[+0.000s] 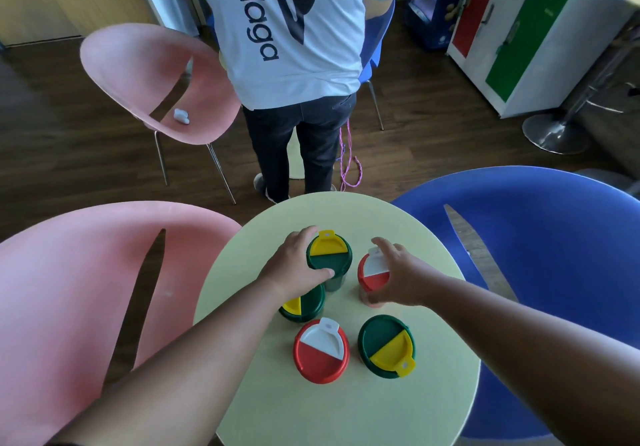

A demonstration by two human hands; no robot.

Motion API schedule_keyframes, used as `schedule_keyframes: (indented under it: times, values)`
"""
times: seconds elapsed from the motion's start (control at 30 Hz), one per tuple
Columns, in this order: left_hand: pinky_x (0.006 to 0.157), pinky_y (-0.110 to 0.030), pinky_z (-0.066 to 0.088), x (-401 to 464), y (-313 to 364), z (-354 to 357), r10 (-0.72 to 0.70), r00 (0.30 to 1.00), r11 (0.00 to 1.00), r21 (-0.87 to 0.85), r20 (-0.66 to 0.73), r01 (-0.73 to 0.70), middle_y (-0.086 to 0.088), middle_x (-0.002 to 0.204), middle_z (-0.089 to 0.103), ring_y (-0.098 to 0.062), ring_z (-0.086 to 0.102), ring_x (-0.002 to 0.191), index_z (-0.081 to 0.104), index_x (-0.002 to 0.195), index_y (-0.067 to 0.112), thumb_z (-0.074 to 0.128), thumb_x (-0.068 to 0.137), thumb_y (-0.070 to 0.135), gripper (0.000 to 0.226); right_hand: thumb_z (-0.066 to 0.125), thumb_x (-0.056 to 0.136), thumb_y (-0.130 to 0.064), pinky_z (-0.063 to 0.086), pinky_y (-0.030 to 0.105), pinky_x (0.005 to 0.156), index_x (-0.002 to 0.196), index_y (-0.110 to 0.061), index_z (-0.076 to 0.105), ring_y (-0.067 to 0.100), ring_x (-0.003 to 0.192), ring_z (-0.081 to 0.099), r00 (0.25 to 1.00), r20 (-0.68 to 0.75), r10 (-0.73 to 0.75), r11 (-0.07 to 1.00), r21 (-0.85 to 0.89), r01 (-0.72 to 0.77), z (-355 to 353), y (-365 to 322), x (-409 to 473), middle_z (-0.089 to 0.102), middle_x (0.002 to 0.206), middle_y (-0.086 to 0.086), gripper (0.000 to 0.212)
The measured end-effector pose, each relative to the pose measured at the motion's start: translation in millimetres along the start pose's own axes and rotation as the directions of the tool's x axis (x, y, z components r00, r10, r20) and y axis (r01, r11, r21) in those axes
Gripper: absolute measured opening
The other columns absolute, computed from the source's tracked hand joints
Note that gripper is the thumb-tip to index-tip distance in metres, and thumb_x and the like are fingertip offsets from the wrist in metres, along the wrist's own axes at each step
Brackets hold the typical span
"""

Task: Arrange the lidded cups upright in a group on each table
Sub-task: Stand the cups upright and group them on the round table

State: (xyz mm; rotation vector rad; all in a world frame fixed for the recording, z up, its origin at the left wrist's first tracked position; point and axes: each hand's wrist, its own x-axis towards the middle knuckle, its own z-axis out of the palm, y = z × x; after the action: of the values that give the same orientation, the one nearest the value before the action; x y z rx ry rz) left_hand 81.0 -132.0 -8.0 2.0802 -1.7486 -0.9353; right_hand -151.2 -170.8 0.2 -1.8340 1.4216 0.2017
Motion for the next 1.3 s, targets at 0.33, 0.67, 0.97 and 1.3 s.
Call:
schedule_keyframes:
  times: [0.33, 0.67, 0.97, 1.3]
  values:
    - [0.098, -0.038, 0.047, 13, 7, 11, 0.022, 0.999, 0.996, 0.086, 0.047, -0.026, 0.006, 0.146, 0.038, -0.020, 0.046, 0.129, 0.022, 0.147, 0.045, 0.082, 0.064, 0.049, 0.102, 0.086, 0.067, -0.050, 0.057, 0.040, 0.091, 0.150, -0.035, 0.019, 0.026, 0.119, 0.052, 0.994, -0.056, -0.099, 0.989, -0.112, 0.092, 11, -4, 4, 0.043, 0.139, 0.000, 0.108]
    - [0.104, -0.040, 0.043, -17, 4, 8, 0.178, 0.976, 0.967, 0.206, -0.124, -0.150, 0.000, 0.148, 0.039, -0.022, 0.043, 0.132, 0.029, 0.151, 0.030, 0.073, 0.079, 0.047, 0.086, 0.082, 0.068, -0.060, 0.053, 0.043, 0.098, 0.155, -0.038, 0.007, 0.028, 0.130, 0.045, 0.995, -0.055, -0.086, 0.986, -0.151, 0.076, 7, -4, 3, 0.035, 0.149, 0.002, 0.118]
    - [0.086, -0.028, 0.051, -122, -13, 40, 0.248, 0.928, 0.966, 0.138, -0.279, -0.217, 0.011, 0.104, 0.059, -0.011, 0.057, 0.101, 0.066, 0.108, 0.022, 0.061, 0.079, 0.050, 0.040, 0.066, 0.087, -0.054, 0.046, 0.033, 0.100, 0.139, -0.026, 0.045, 0.018, 0.127, 0.039, 0.922, -0.210, -0.325, 0.932, -0.239, 0.274, 14, 9, -50, 0.044, 0.140, -0.003, 0.062]
    - [0.085, -0.034, 0.051, -147, -3, 72, 0.070, 0.965, 0.976, 0.217, -0.252, -0.014, 0.011, 0.119, 0.050, -0.015, 0.052, 0.108, 0.043, 0.127, 0.038, 0.071, 0.058, 0.069, 0.080, 0.068, 0.067, -0.077, 0.054, 0.037, 0.078, 0.141, -0.033, 0.028, 0.019, 0.106, 0.054, 0.949, 0.101, -0.297, 0.862, -0.399, 0.312, 38, 29, -83, 0.047, 0.121, -0.005, 0.094]
